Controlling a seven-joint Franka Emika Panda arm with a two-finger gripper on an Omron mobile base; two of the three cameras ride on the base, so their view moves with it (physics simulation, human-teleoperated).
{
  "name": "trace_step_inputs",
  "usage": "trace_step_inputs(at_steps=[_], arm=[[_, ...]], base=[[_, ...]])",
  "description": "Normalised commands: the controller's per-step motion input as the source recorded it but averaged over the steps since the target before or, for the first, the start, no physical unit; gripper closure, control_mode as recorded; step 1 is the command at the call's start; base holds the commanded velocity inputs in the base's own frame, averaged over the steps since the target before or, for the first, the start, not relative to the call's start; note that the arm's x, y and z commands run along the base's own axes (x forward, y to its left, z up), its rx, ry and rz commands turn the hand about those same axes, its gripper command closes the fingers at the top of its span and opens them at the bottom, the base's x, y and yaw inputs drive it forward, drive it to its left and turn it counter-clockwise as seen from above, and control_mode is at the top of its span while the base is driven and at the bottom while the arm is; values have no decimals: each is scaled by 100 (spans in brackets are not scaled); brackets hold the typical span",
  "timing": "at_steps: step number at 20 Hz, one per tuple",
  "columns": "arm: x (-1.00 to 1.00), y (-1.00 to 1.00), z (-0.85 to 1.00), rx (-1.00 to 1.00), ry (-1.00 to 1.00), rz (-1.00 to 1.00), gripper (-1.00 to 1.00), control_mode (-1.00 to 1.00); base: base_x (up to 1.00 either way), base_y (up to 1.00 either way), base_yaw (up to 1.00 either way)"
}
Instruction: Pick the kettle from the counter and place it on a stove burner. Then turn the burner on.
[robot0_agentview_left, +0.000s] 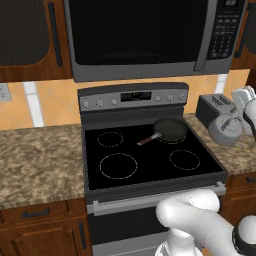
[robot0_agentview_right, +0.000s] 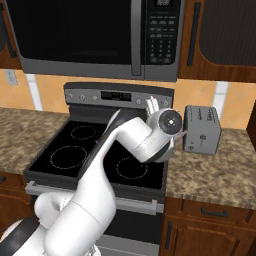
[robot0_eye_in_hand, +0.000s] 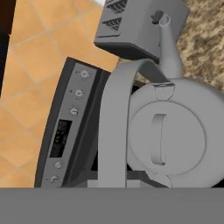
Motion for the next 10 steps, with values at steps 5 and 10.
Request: trace_step_inputs(at_steps=[5,10], arm=[[-34,100,47,0,0,1,100,-100],[-34,100,28,0,0,4,100,-100]], base=[[0,0,0],[0,0,0]])
